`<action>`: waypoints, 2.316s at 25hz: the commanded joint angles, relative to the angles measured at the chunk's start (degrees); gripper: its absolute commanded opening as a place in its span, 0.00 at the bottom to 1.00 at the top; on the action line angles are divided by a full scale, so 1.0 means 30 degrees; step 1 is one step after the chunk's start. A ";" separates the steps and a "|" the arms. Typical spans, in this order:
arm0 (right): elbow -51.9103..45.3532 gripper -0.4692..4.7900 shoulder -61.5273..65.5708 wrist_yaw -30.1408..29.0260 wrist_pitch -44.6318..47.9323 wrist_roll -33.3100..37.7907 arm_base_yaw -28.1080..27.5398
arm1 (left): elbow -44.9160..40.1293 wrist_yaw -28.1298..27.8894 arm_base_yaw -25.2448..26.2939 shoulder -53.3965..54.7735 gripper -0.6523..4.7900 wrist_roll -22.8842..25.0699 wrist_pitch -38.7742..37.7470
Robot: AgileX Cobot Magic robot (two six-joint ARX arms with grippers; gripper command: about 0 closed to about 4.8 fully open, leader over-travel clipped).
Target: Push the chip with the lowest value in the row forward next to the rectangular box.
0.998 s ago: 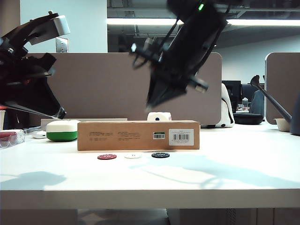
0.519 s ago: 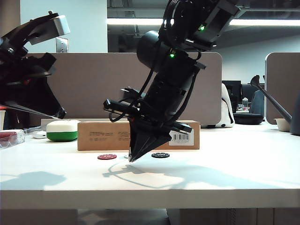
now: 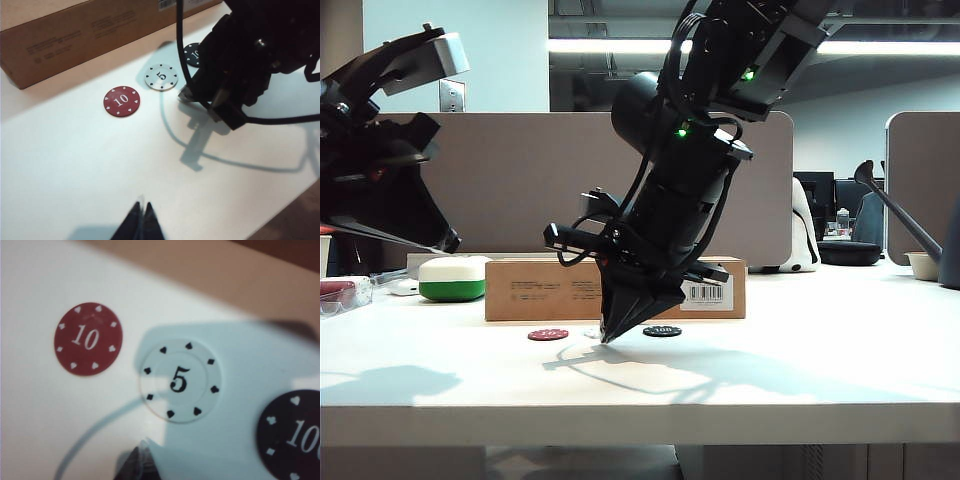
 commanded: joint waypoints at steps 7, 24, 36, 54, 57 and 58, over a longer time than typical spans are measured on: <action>0.0117 0.07 -0.0044 0.0036 0.0255 -0.0044 0.0029 | 0.0095 0.0015 0.0000 -0.0051 0.11 0.0007 0.0233; 0.0117 0.07 0.0918 0.0175 0.0372 -0.0036 0.0036 | 0.0095 0.0015 0.0000 -0.0051 0.11 0.0007 0.0233; 0.0117 0.07 0.1056 0.0947 -0.0597 0.0474 0.0029 | 0.0095 0.0015 0.0000 -0.0051 0.11 0.0007 0.0233; 0.0117 0.07 0.1100 0.2601 0.0765 0.1129 -0.0058 | 0.0095 0.0015 0.0000 -0.0051 0.11 0.0007 0.0233; 0.0117 0.07 0.1355 0.2565 0.1042 0.1610 -0.0080 | 0.0095 0.0015 0.0000 -0.0051 0.11 0.0007 0.0233; 0.0124 0.07 0.1457 0.2557 0.1042 0.1610 -0.0080 | 0.0095 0.0015 0.0000 -0.0051 0.11 0.0007 0.0233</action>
